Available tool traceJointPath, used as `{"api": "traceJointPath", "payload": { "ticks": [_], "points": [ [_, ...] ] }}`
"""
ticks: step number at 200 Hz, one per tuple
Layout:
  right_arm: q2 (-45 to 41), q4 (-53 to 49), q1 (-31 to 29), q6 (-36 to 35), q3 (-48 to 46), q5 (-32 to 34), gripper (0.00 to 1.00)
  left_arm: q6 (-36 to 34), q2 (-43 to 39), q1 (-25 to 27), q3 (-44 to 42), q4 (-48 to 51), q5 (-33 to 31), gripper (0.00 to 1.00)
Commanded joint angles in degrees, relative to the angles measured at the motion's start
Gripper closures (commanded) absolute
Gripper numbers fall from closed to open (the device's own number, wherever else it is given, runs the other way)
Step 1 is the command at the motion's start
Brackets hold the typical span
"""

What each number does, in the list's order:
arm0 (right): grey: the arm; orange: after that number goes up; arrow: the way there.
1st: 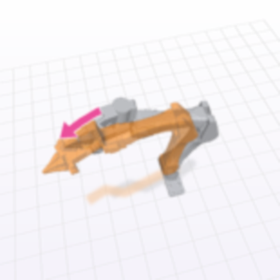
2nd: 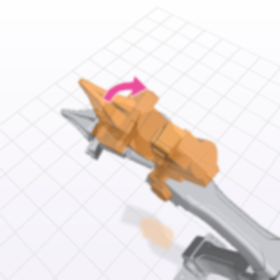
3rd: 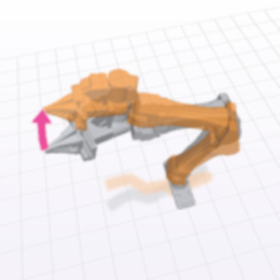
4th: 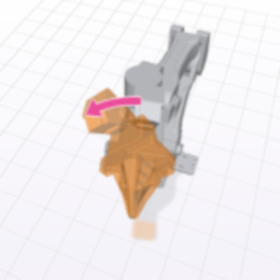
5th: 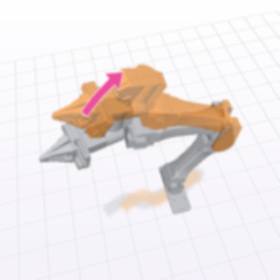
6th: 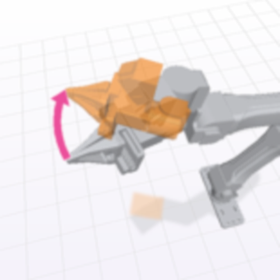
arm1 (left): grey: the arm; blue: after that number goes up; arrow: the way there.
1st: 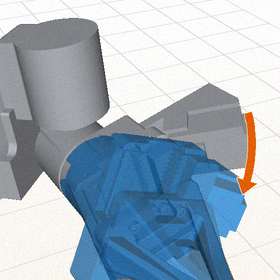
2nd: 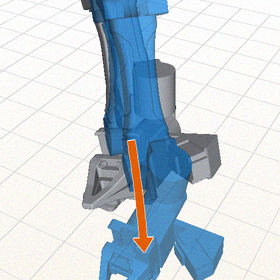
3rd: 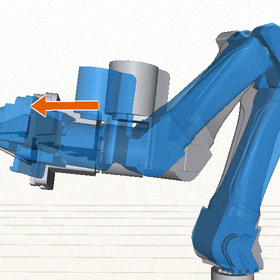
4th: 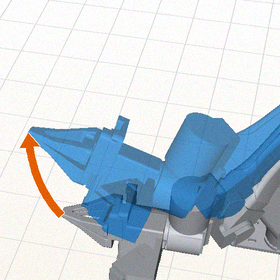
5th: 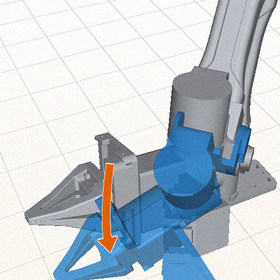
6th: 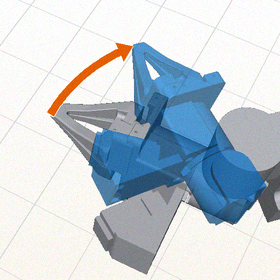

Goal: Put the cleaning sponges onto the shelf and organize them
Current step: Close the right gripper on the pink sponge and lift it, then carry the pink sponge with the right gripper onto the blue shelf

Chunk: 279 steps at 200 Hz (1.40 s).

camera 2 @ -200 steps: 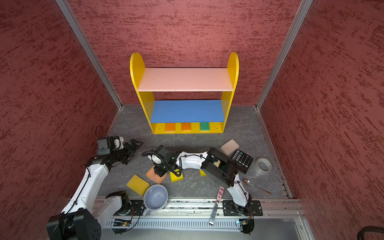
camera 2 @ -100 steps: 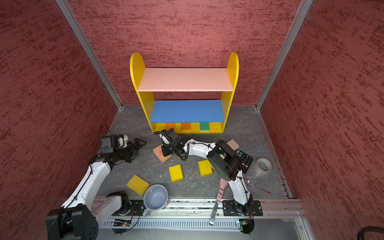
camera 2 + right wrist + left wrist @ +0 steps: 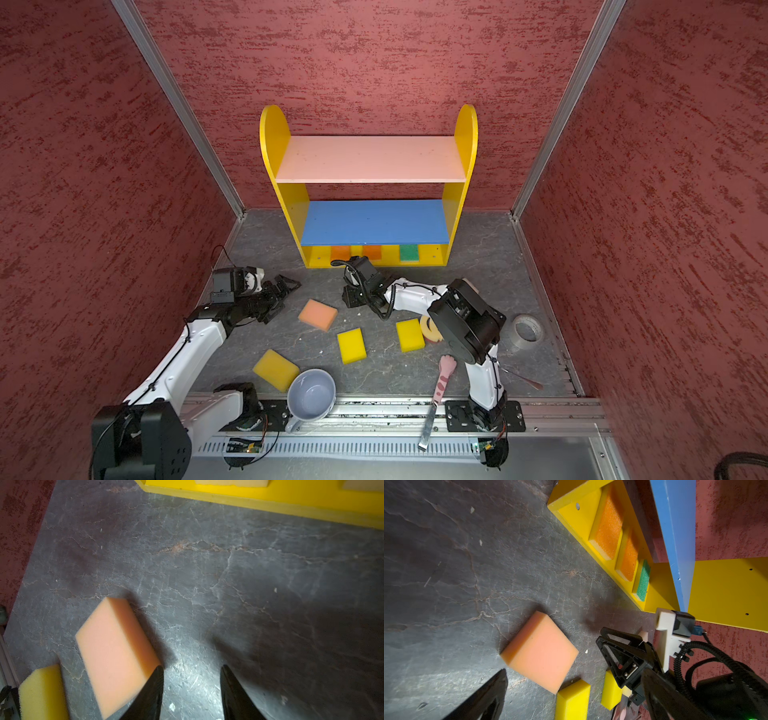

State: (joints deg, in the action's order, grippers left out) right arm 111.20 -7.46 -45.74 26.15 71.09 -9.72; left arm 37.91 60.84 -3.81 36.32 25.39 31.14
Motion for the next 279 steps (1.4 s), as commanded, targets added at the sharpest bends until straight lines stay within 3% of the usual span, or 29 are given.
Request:
{"api": "traceJointPath", "payload": {
  "ticks": [1, 76, 143, 164, 193, 225, 279],
  "points": [
    [-1.39, 2.28, 0.04, -0.14, 0.17, -1.66, 0.53, -0.15, 0.42, 0.46, 1.2, -1.0, -1.03, 0.0],
    [4.72, 1.63, -3.86, -2.97, 5.72, -7.6, 0.5, 0.24, 0.84, 0.53, 1.25, -1.91, -0.77, 0.0],
    [9.7, 0.32, -4.79, -1.6, 8.59, -8.12, 0.54, -0.29, 0.29, 0.22, 0.86, -1.41, -0.93, 0.01],
    [9.73, 1.05, -5.02, -1.49, 7.88, -8.69, 0.65, -0.86, 0.51, 0.24, 0.88, -1.57, -0.65, 0.06],
    [8.36, 2.67, -4.99, -0.22, 6.73, -9.53, 1.0, -1.0, 0.43, 0.3, 1.47, -1.57, -0.45, 0.3],
    [4.72, 2.18, -4.99, -0.17, 7.99, -7.73, 1.0, -1.18, -0.58, 0.12, 2.68, -0.47, -1.43, 0.49],
    [-0.68, -4.15, -2.34, -0.83, 17.12, 3.36, 1.0, -1.48, -2.18, -0.36, 2.98, 0.23, -1.61, 0.51]
  ]
}}
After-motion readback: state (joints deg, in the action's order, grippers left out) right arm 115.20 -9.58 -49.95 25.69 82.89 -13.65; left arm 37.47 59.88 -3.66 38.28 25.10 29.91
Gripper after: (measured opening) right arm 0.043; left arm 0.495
